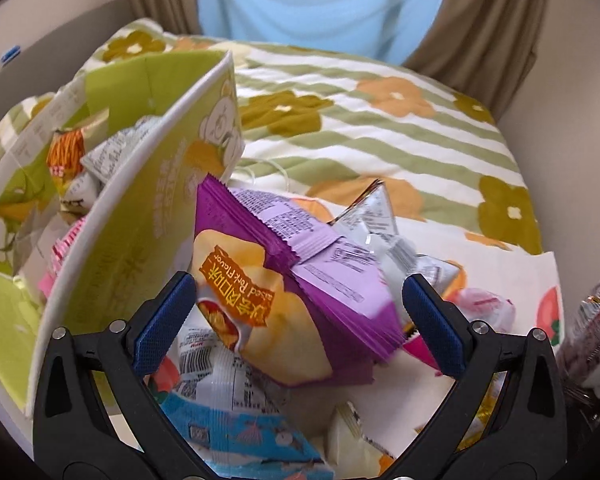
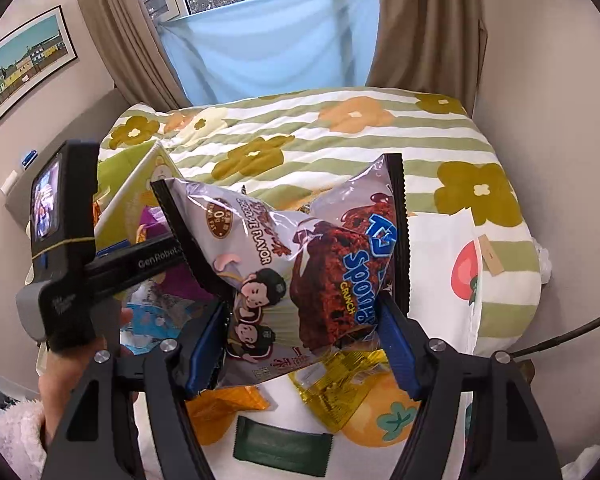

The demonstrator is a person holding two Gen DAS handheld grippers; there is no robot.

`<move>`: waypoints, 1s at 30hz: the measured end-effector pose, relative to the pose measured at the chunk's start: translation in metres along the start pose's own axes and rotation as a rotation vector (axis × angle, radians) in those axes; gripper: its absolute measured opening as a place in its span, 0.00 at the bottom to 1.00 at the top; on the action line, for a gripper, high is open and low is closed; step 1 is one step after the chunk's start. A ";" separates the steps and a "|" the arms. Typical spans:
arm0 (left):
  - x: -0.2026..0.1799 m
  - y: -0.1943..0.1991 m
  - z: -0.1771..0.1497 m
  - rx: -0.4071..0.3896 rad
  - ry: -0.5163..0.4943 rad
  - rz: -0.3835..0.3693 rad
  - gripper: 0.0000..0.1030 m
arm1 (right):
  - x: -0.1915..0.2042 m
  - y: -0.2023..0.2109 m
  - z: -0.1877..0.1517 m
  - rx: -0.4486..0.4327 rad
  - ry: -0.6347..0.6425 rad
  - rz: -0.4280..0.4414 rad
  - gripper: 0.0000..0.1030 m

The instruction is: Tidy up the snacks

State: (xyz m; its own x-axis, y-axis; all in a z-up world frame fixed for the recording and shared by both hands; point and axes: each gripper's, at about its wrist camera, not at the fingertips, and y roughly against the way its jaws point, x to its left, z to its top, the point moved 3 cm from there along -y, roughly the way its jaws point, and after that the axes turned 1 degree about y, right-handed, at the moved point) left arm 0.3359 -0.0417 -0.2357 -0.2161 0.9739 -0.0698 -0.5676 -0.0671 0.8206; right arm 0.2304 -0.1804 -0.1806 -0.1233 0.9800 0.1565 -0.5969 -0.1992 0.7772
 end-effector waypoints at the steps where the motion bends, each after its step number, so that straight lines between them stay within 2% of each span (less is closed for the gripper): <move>1: 0.000 -0.003 0.001 0.005 0.000 0.013 1.00 | -0.002 -0.002 0.000 0.001 -0.002 0.004 0.65; 7: 0.000 -0.012 0.000 0.027 -0.025 0.036 0.99 | -0.007 -0.015 0.001 0.019 -0.011 0.028 0.65; 8: 0.000 -0.014 -0.001 0.034 -0.029 0.030 0.96 | -0.007 -0.016 0.001 0.022 -0.010 0.031 0.65; 10: 0.001 -0.016 -0.004 0.048 -0.039 0.016 0.87 | -0.008 -0.019 0.001 0.025 -0.006 0.036 0.65; 12: 0.004 -0.019 -0.006 0.065 -0.036 0.002 0.71 | -0.009 -0.020 0.001 0.024 -0.005 0.040 0.65; 13: 0.007 -0.019 -0.008 0.071 -0.033 -0.007 0.59 | -0.010 -0.021 0.000 0.025 -0.006 0.041 0.65; 14: 0.009 -0.019 -0.008 0.076 -0.033 -0.007 0.55 | -0.010 -0.021 0.000 0.025 -0.007 0.043 0.65; 20: 0.006 -0.005 -0.007 0.047 -0.067 -0.026 0.49 | -0.010 -0.022 0.000 0.021 -0.010 0.050 0.65; 24: -0.001 0.019 -0.002 -0.008 -0.110 -0.031 0.47 | -0.008 -0.017 0.001 0.009 -0.008 0.050 0.65; 30: 0.005 0.061 0.008 -0.071 -0.108 -0.070 0.45 | 0.000 -0.002 0.007 -0.029 0.009 0.055 0.65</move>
State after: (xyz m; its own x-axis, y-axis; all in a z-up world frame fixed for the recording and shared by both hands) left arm 0.3061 -0.0395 -0.1814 -0.0899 0.9941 -0.0608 -0.6339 -0.0100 0.7733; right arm 0.2372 -0.1798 -0.1783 -0.1637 0.9676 0.1924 -0.6117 -0.2526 0.7497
